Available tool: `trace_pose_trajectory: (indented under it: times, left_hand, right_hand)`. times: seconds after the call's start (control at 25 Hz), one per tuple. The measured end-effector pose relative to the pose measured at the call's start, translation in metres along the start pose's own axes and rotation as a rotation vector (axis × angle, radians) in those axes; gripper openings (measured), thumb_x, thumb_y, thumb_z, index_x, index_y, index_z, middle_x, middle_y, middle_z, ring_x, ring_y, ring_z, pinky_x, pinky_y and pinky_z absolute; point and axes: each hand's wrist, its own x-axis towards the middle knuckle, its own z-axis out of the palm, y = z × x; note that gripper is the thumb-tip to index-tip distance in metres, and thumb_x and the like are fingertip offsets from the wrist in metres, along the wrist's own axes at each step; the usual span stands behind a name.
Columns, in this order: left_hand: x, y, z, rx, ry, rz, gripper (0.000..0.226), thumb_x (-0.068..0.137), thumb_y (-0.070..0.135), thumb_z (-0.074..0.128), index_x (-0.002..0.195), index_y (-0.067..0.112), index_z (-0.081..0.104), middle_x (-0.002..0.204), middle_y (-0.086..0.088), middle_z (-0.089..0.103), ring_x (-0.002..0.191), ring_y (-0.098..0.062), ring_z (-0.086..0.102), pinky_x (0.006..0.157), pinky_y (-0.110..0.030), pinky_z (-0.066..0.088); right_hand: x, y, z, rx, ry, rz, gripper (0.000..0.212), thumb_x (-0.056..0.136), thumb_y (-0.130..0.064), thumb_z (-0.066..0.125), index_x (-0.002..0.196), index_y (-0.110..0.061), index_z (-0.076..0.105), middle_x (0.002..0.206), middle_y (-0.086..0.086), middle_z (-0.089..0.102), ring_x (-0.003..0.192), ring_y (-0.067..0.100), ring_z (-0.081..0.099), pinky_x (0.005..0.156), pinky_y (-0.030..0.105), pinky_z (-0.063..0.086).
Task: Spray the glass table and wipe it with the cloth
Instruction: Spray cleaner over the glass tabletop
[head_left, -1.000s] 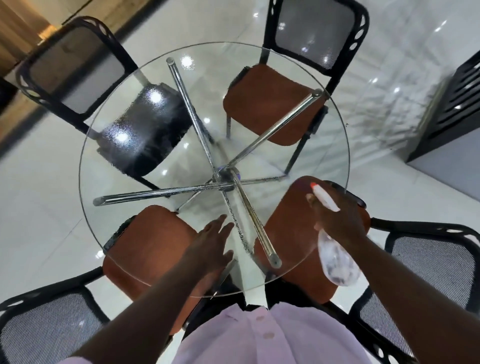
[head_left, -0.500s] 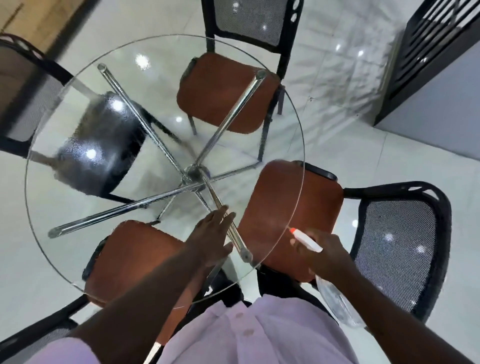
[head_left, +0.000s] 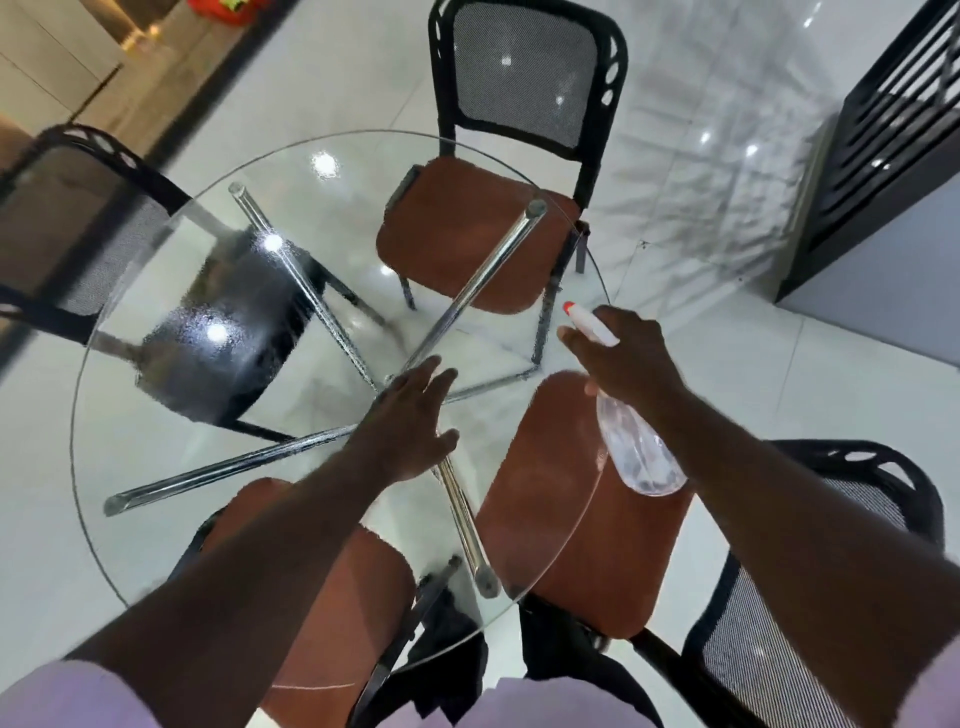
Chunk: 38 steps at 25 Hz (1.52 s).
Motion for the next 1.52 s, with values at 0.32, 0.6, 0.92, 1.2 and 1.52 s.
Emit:
trace_pose_trajectory:
  times: [0.32, 0.6, 0.92, 1.2, 1.52]
  left_hand:
    - [-0.055, -0.023, 0.02, -0.323, 0.157, -0.165, 0.062, 0.085, 0.043, 0.061, 0.141, 0.015, 0.059, 0.142, -0.008, 0.059, 0.132, -0.03, 0.056, 0.114, -0.042, 0.045]
    - [-0.133, -0.071, 0.057, -0.437, 0.145, -0.33, 0.055, 0.085, 0.044, 0.065, 0.134, 0.021, 0.064, 0.137, 0.003, 0.063, 0.128, -0.023, 0.059, 0.11, -0.032, 0.042]
    - [-0.161, -0.164, 0.028, -0.489, 0.289, -0.487, 0.053, 0.087, 0.024, 0.08, 0.136, 0.011, 0.064, 0.137, -0.011, 0.063, 0.124, -0.031, 0.061, 0.11, -0.039, 0.045]
    - [-0.265, -0.164, 0.105, -0.544, 0.318, -0.564, 0.057, 0.089, 0.027, 0.078, 0.14, 0.007, 0.06, 0.145, -0.017, 0.057, 0.131, -0.037, 0.055, 0.11, -0.046, 0.047]
    - [-0.324, -0.221, 0.13, -0.555, 0.355, -0.548, 0.052, 0.085, 0.025, 0.081, 0.132, 0.01, 0.063, 0.142, -0.019, 0.06, 0.126, -0.039, 0.06, 0.101, -0.048, 0.054]
  right_hand:
    - [-0.017, -0.016, 0.039, 0.036, -0.05, 0.0, 0.028, 0.097, -0.043, 0.071, 0.083, -0.019, 0.068, 0.065, 0.003, 0.073, 0.043, 0.019, 0.071, 0.053, 0.026, 0.055]
    - [-0.071, -0.021, 0.084, 0.057, -0.16, 0.031, 0.03, 0.091, -0.05, 0.078, 0.086, -0.02, 0.073, 0.063, 0.014, 0.073, 0.048, 0.026, 0.072, 0.052, 0.039, 0.063]
    - [-0.05, -0.151, 0.166, 0.055, -0.222, -0.173, 0.029, 0.091, -0.037, 0.08, 0.102, -0.011, 0.079, 0.079, 0.018, 0.076, 0.048, 0.03, 0.07, 0.056, 0.054, 0.064]
    - [-0.147, -0.13, 0.248, -0.192, -0.411, -0.178, 0.028, 0.098, -0.037, 0.076, 0.081, -0.014, 0.071, 0.058, 0.0, 0.07, 0.047, 0.024, 0.072, 0.048, 0.024, 0.051]
    - [-0.178, -0.191, 0.305, -0.087, -0.38, -0.167, 0.026, 0.09, -0.039, 0.08, 0.094, -0.012, 0.08, 0.079, 0.011, 0.079, 0.048, 0.029, 0.072, 0.056, 0.036, 0.062]
